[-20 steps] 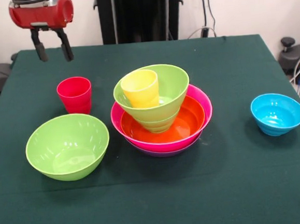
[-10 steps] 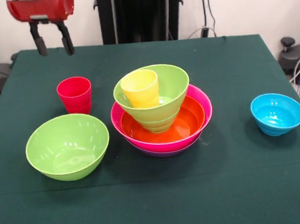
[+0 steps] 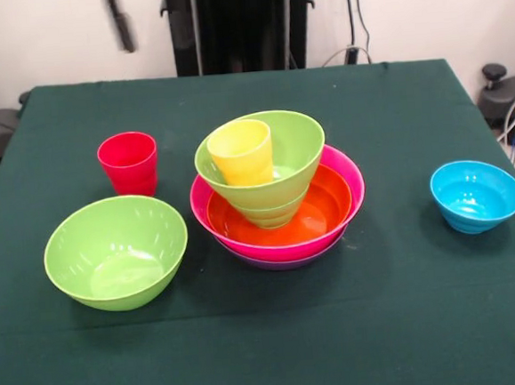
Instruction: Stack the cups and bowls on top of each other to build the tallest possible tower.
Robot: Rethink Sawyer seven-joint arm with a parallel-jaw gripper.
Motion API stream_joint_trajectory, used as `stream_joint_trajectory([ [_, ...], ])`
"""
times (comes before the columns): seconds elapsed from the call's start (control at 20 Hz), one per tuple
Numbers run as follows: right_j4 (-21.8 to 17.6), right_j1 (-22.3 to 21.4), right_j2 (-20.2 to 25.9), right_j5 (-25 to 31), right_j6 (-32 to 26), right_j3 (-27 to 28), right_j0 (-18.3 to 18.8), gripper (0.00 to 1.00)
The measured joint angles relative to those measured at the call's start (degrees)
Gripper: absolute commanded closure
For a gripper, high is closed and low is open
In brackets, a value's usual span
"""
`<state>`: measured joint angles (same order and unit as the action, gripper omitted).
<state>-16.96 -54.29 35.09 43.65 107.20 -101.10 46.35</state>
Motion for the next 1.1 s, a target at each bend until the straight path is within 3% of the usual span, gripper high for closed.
stream_joint_trajectory([
  [0.1,0.38,-0.37,-0.26,0.0,0.13,-0.01,-1.92,0.0],
  [0.2,0.63,-0.58,-0.84,-0.05,0.51,0.01,-5.38,0.0],
  [0.25,0.64,-0.37,-1.72,-0.42,1.27,0.0,-9.01,0.0],
  [0.4,0.62,0.09,-2.86,-1.3,2.5,0.0,-12.64,0.0],
  [0.45,0.63,0.68,-4.12,-2.52,4.12,0.02,-16.14,0.0],
  [0.6,0.61,1.56,-5.6,-3.95,6.16,0.12,-19.59,0.0],
  [0.7,0.59,3.1,-7.88,-5.96,9.43,0.51,-24.11,0.0],
  [0.85,0.57,5.29,-10.17,-8.45,13.02,0.97,-28.09,0.0],
  [1.1,0.49,8.55,-12.69,-11.78,15.23,1.53,-30.35,0.0],
])
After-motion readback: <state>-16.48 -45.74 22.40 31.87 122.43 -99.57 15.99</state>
